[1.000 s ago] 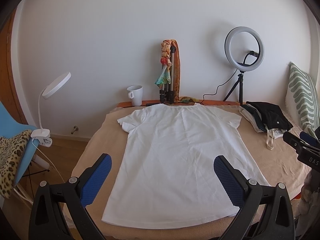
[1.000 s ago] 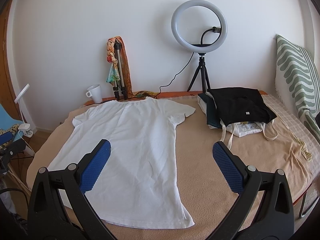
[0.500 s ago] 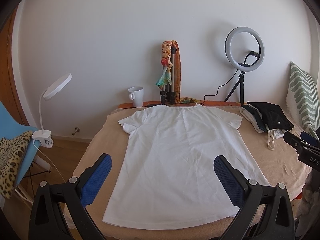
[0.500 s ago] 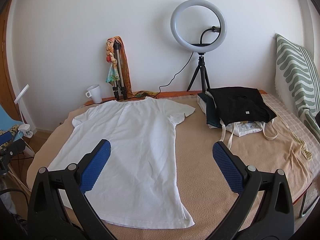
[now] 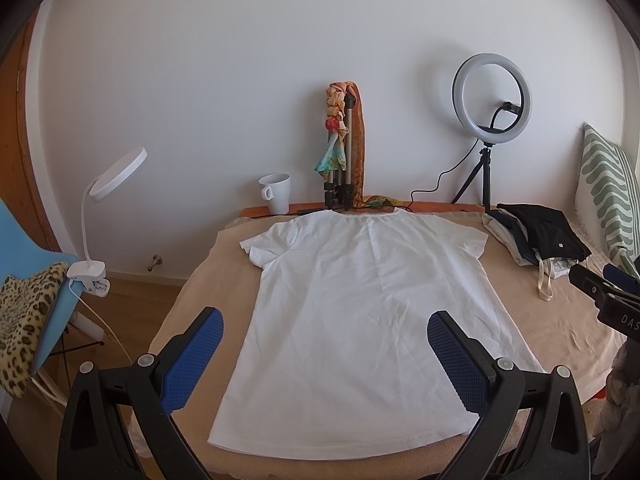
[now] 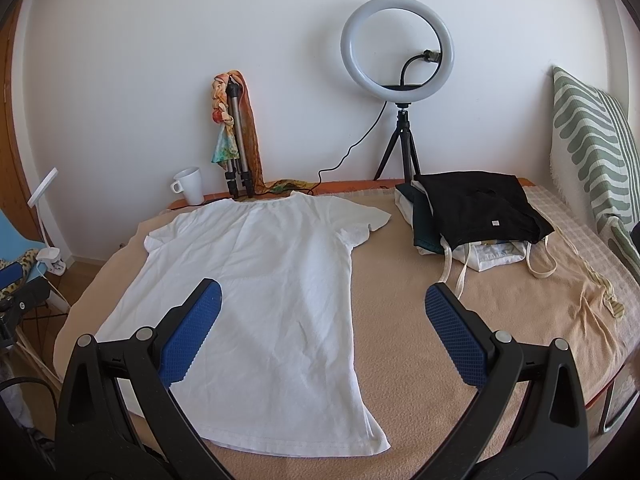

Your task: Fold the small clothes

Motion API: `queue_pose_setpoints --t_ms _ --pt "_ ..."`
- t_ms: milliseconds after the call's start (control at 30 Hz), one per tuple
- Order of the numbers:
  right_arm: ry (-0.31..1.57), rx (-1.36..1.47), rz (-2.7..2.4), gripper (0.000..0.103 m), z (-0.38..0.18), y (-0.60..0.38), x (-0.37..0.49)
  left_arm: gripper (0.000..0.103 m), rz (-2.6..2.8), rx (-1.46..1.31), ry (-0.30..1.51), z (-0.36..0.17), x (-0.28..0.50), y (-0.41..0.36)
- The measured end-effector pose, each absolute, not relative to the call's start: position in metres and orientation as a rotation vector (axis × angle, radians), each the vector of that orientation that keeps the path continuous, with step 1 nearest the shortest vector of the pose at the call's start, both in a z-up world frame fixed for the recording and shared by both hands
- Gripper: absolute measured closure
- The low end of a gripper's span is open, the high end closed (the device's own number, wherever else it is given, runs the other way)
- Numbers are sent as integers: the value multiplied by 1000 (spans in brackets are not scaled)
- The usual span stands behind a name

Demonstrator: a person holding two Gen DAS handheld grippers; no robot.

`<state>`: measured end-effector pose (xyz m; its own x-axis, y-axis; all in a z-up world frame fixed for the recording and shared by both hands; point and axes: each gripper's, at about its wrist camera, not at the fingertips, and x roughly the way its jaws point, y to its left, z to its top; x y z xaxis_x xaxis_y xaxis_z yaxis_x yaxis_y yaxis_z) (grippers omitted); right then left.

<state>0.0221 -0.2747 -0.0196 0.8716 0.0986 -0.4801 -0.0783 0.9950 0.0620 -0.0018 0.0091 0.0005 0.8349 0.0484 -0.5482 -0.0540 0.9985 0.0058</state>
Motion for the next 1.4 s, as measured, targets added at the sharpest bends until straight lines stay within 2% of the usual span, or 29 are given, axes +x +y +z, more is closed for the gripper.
queue_pose_setpoints --t_ms 900,1400 --pt "506 44 92 0 -21 -275 22 0 60 -1 580 0 -2 11" --pt "504 57 157 0 -18 -264 31 2 82 -43 637 -19 -4 41"
